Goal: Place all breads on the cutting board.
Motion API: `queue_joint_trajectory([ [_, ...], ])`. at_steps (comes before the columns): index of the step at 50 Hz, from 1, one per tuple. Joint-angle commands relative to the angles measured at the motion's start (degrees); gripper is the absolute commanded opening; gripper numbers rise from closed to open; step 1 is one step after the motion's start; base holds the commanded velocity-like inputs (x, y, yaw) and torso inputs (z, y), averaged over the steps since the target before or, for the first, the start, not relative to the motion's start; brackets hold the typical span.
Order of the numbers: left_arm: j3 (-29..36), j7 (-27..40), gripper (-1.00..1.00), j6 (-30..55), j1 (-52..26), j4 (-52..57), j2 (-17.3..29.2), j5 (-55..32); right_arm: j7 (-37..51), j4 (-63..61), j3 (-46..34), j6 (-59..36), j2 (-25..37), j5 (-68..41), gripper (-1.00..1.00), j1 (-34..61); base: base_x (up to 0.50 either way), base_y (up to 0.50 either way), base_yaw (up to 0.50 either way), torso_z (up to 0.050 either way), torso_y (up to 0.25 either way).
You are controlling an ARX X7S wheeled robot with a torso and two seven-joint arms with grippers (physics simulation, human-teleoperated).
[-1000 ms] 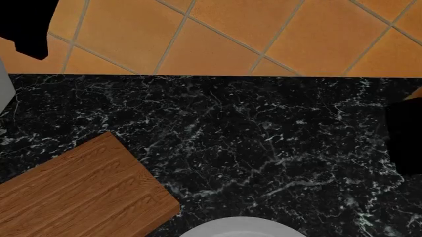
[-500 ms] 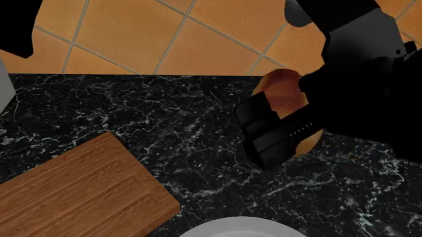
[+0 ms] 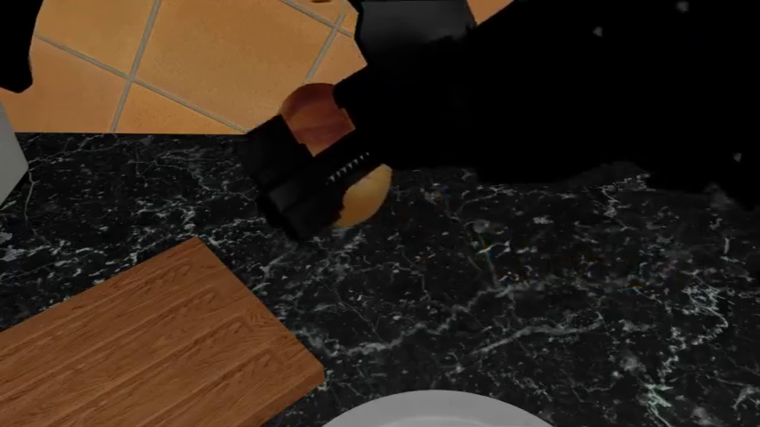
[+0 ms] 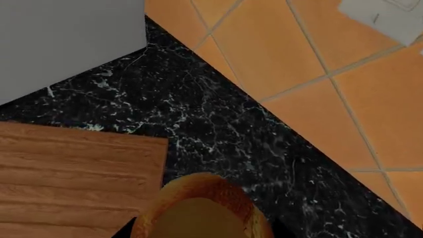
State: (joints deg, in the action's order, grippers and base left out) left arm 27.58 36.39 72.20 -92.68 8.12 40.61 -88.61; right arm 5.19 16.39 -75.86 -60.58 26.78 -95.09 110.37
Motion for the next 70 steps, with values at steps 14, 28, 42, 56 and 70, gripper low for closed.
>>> queue_joint_trajectory([
  [14, -0.78, 0.15, 1.0, -0.65, -0.41, 0.71, -0.83, 0.73, -10.24, 12.47, -0.9, 10.56, -16.85, 13.99, -1.0, -7.58, 0.0, 0.0, 0.0, 0.0, 0.0],
  [28, -1.79, 0.52, 1.0, -1.55, 1.29, 1.88, 1.12, -0.49, -7.55, 12.77, 0.04, 20.08, -22.08, 17.89, -1.0, -12.24, 0.0, 0.0, 0.0, 0.0, 0.0],
  [42, -1.4, 0.41, 1.0, -1.67, 0.46, 1.29, 1.07, -0.28, 2.14, 3.83, -0.32, 36.75, -19.61, 26.54, -1.0, -26.3, 0.0, 0.0, 0.0, 0.0, 0.0],
  [56, -1.41, 0.95, 1.0, -2.16, 0.94, 1.92, 1.41, -0.87, 3.31, 0.84, -2.71, 38.94, -19.78, 27.75, -1.0, -33.01, 0.0, 0.0, 0.0, 0.0, 0.0],
  [70, -1.71, 1.73, 1.0, -2.7, 1.9, 2.65, 2.48, -1.94, -0.53, 4.58, -4.02, 36.35, -21.27, 25.84, -1.0, -33.93, 0.0, 0.0, 0.0, 0.0, 0.0],
])
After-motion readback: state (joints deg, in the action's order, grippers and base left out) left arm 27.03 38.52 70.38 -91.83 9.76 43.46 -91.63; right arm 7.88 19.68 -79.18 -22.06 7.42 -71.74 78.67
